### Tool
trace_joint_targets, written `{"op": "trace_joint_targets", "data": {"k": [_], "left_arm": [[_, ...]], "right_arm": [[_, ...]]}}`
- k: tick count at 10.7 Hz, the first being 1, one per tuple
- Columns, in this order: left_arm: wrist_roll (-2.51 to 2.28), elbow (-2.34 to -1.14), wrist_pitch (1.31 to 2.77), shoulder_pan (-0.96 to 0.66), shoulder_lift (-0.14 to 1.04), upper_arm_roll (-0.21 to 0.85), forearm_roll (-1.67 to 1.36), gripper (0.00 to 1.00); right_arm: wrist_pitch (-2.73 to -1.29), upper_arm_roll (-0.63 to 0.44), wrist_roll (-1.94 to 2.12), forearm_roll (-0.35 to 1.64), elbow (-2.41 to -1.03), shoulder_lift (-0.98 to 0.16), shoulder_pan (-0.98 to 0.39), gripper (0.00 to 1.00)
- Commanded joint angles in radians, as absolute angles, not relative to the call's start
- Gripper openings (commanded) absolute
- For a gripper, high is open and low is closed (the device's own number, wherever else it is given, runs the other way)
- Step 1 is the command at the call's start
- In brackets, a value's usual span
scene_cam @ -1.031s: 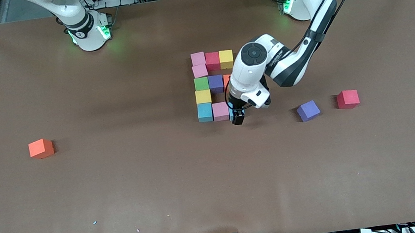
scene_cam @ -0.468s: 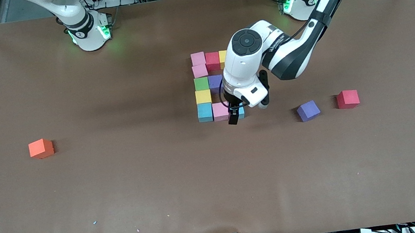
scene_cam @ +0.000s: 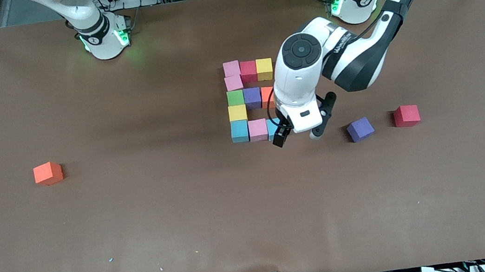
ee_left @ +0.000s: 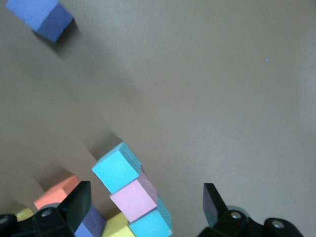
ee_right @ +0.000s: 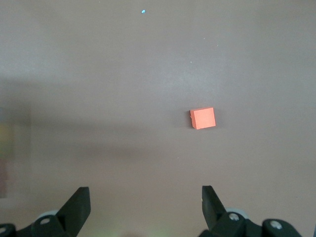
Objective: Arrange 11 blocks into digit 3
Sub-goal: 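Open the left gripper and lift it off the cyan cube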
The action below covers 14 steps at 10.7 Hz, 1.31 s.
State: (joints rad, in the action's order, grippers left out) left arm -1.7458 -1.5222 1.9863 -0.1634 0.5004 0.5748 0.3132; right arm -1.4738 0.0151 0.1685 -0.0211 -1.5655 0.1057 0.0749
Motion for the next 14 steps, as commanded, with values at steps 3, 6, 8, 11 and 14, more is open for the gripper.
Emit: {"op": "trace_joint_targets", "data": {"k": [3, 6, 8, 11, 14], "left_arm": [[-1.378, -1.502, 1.873, -0.146, 0.450, 0.578, 0.316, 1.00], [-1.208, -1.502, 1.871, -0.144, 0.419, 0.548, 0.318, 1.00], [-1.134, -1.502, 1.858, -0.117, 0.390, 0.545, 0.321, 1.00], [-0.903, -1.503, 1.838, -0.051, 0.303, 0.540, 0.301, 1.00], [-0.596, -1.506, 1.766, -0.023, 0.204, 0.456, 0.224, 1.00]], "right_arm": [[-1.468, 0.020, 0.167, -0.029, -1.569, 0.112, 0.081, 1.00], [-1.470, 0.020, 0.167, -0.029, -1.571, 0.112, 0.081, 1.00], [-1.470, 0.020, 0.167, -0.029, -1.571, 0.112, 0.080, 1.00], [-1.470, 0.020, 0.167, -0.029, -1.571, 0.112, 0.080, 1.00], [-1.470, 0.020, 0.167, -0.029, -1.571, 0.112, 0.080, 1.00]]}}
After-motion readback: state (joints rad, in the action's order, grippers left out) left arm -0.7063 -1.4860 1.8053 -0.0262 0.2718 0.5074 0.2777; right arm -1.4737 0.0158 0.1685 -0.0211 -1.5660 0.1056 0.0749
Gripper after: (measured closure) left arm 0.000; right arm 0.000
